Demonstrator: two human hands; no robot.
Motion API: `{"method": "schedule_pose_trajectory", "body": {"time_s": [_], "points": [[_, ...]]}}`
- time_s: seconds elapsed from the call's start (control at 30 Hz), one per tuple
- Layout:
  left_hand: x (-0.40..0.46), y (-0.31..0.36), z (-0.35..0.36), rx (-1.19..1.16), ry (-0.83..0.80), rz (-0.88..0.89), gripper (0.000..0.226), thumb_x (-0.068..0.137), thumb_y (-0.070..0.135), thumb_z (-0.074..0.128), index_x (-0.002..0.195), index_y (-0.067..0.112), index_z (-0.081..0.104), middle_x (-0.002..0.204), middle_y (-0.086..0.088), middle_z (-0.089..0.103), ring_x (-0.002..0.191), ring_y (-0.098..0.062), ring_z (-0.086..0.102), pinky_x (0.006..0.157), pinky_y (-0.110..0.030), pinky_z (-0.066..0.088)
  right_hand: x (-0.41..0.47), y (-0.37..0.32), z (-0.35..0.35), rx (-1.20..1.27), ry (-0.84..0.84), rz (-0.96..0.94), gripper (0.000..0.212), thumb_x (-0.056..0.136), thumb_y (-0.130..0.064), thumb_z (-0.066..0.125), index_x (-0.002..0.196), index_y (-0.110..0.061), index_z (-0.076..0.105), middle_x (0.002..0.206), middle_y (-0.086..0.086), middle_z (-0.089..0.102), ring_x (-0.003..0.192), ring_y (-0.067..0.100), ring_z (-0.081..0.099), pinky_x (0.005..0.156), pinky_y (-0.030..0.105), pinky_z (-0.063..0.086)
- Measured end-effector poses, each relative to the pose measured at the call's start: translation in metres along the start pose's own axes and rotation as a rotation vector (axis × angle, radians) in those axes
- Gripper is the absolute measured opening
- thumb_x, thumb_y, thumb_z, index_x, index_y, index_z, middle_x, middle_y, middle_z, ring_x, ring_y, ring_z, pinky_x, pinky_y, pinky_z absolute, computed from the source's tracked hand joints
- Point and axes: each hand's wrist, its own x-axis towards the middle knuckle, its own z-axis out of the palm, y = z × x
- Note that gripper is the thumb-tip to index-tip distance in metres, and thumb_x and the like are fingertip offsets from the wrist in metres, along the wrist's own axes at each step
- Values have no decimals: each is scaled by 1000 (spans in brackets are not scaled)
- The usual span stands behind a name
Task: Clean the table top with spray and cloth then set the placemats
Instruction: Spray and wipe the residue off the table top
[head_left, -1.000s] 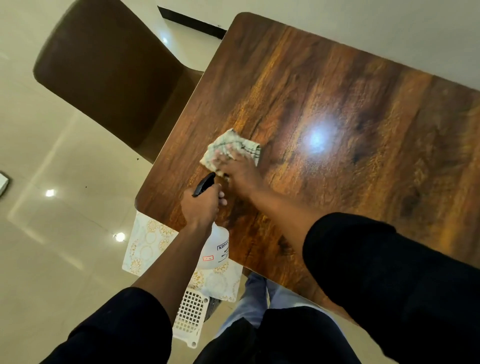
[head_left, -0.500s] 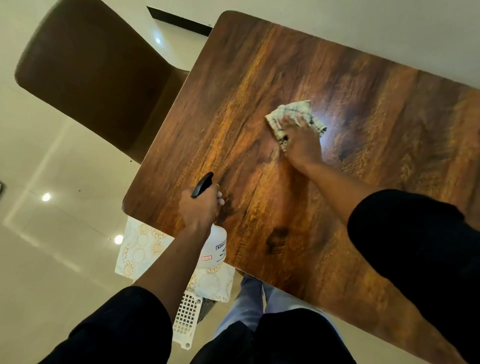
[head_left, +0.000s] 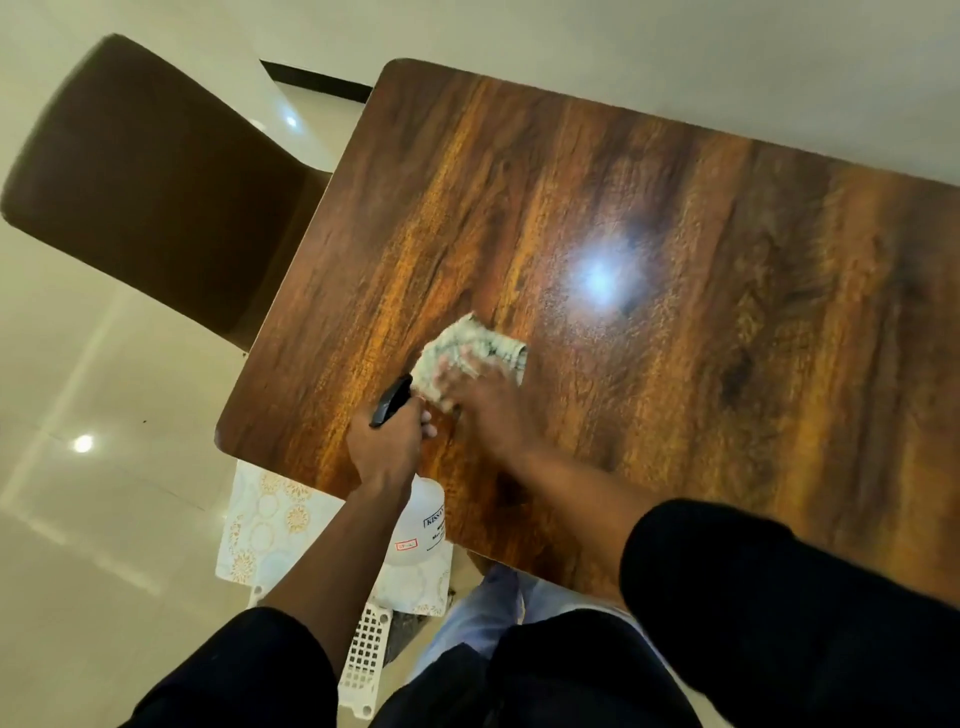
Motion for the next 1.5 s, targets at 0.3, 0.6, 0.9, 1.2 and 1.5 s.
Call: {"method": "schedule_pose_trajectory", "body": {"time_s": [0.3,0.6,0.9,1.2,1.5], "points": [[-26,-7,11,111,-143,123,16,95,24,73,103,11,75,76,-5,80,68,-14,74,75,-34,54,-61,63,-9,-87,35,11,63,89,-14,67,148,-33,52,155,-11,46,152,19,28,124,48,20],[-71,-28,17,168,-331,173,32,97,23,73,121,11,54,80,-6,78,77,-21,77,88,-40,60,-171,142,-57,-207,285,600,60,98,-5,47,152,-28,43,160,-6,37,152,26,29,121,50,30],[-113,-52,16,230,-451,189,23,88,30,79,100,16,66,87,-9,77,80,-25,74,80,-41,60,-194,33,18,-141,76,426,57,96,-23,58,151,-35,46,164,-10,33,155,25,17,125,46,11],[-145,-78,17,369,-506,227,32,79,36,75,95,9,78,81,-10,79,74,-23,74,64,-36,54,-242,43,26,-126,127,369,59,92,-17,65,146,-38,53,158,-15,41,153,16,25,122,45,23],[-196,-101,51,434,-548,248,19,89,18,76,79,18,60,70,-10,73,63,-25,64,67,-34,50,-382,132,-13,-106,543,796,62,82,-4,51,142,-15,60,150,5,54,144,32,44,114,49,38]]}}
